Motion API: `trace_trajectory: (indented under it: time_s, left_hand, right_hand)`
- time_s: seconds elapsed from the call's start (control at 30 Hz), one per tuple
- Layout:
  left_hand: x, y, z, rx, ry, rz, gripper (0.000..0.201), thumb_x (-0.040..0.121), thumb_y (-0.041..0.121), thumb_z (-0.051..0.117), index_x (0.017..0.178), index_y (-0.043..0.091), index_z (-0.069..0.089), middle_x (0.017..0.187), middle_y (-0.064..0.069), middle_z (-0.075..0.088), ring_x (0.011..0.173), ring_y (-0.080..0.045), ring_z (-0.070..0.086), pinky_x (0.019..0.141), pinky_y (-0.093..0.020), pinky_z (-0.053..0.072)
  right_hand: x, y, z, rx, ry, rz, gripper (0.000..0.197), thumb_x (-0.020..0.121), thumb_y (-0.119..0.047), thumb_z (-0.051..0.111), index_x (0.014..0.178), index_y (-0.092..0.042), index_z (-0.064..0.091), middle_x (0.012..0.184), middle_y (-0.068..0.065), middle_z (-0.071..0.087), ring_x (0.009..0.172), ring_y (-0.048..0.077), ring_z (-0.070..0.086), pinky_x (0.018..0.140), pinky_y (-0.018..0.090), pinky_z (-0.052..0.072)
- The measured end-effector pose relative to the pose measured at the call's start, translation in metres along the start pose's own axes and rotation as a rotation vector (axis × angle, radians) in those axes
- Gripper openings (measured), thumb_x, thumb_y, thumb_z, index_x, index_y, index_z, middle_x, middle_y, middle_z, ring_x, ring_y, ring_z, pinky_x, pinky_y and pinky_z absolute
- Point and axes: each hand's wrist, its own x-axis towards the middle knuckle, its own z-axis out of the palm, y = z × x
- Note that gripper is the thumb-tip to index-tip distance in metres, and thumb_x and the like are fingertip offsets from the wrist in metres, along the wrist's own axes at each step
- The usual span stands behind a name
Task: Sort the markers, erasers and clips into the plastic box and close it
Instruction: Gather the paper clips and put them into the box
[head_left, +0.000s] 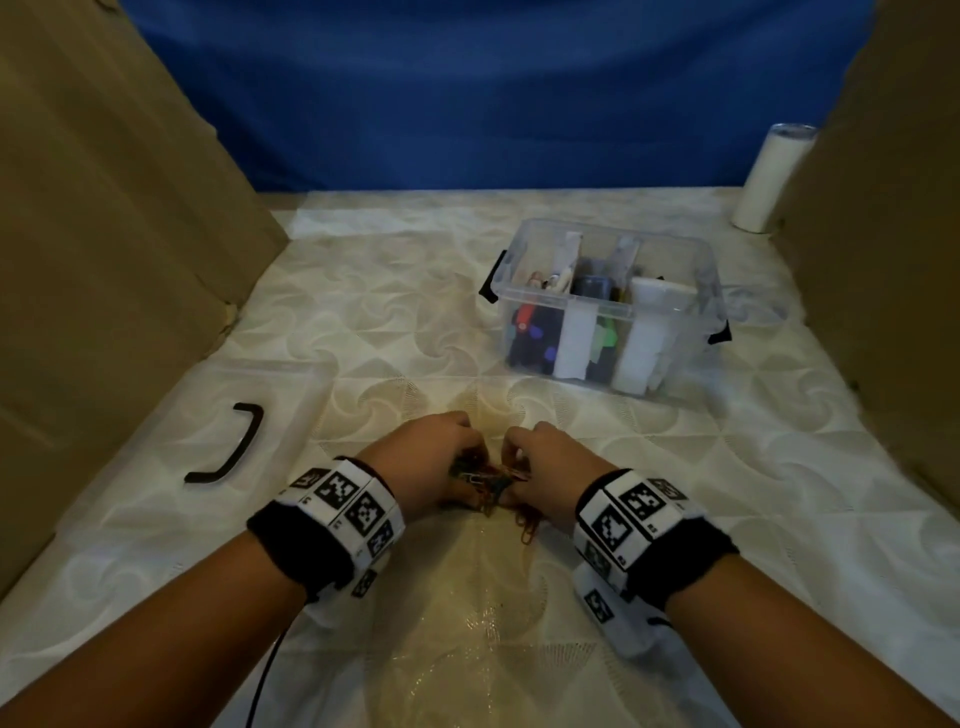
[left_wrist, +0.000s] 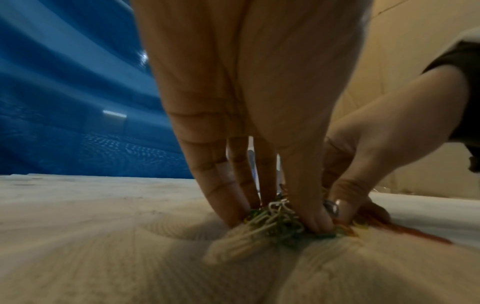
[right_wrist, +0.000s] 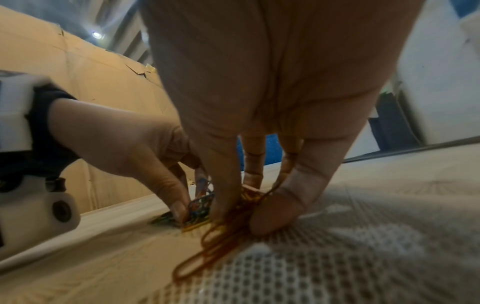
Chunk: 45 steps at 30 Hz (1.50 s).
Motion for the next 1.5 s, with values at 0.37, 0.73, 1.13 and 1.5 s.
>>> trace_trajectory:
  time_s: [0.37, 0.73, 1.13, 1.5]
  left_hand:
    - [-0.004, 0.005, -0.002, 0.07, 0.041, 0.005, 0.028, 0.085, 0.038, 0.064, 0.108, 0.024, 0.069, 0.104, 0.001, 0.065, 0.097, -0.019, 0.06, 0.085, -0.031, 0.05]
    - [-0.001, -0.01, -0.006, -0.025, 0.105, -0.06, 0.023, 0.082, 0.035, 0.068, 0.101, 0.025, 0.074, 0.095, 0.005, 0.073, 0.079, -0.007, 0.057, 0.071, -0.02, 0.039]
    - [-0.018, -0.005, -0.016, -0.066, 0.134, -0.047, 0.024, 0.085, 0.035, 0.065, 0.104, 0.022, 0.074, 0.097, 0.003, 0.074, 0.084, -0.01, 0.064, 0.075, -0.02, 0.046]
    - [-0.017, 0.005, -0.023, -0.208, 0.207, -0.018, 0.019, 0.082, 0.031, 0.07, 0.099, 0.026, 0.076, 0.08, 0.01, 0.067, 0.069, -0.002, 0.056, 0.073, -0.023, 0.048]
  right_hand:
    - [-0.016, 0.024, -0.009, -0.012, 0.08, 0.035, 0.004, 0.091, -0.017, 0.054, 0.089, -0.015, 0.057, 0.099, 0.007, 0.062, 0.085, 0.02, 0.055, 0.071, 0.026, 0.041]
    - [-0.044, 0.052, -0.085, 0.668, 0.268, -0.002, 0.001, 0.085, -0.01, 0.066, 0.084, -0.01, 0.065, 0.081, 0.009, 0.069, 0.063, 0.011, 0.068, 0.066, 0.022, 0.059]
    - [0.044, 0.082, -0.174, -0.145, 0.483, 0.285, 0.019, 0.087, -0.01, 0.061, 0.099, 0.002, 0.07, 0.105, 0.02, 0.069, 0.098, 0.034, 0.065, 0.089, 0.038, 0.053]
    - [0.011, 0.113, -0.142, -0.033, 0.748, 0.189, 0.034, 0.095, -0.017, 0.042, 0.121, -0.003, 0.059, 0.127, 0.022, 0.057, 0.113, 0.039, 0.055, 0.098, 0.043, 0.045]
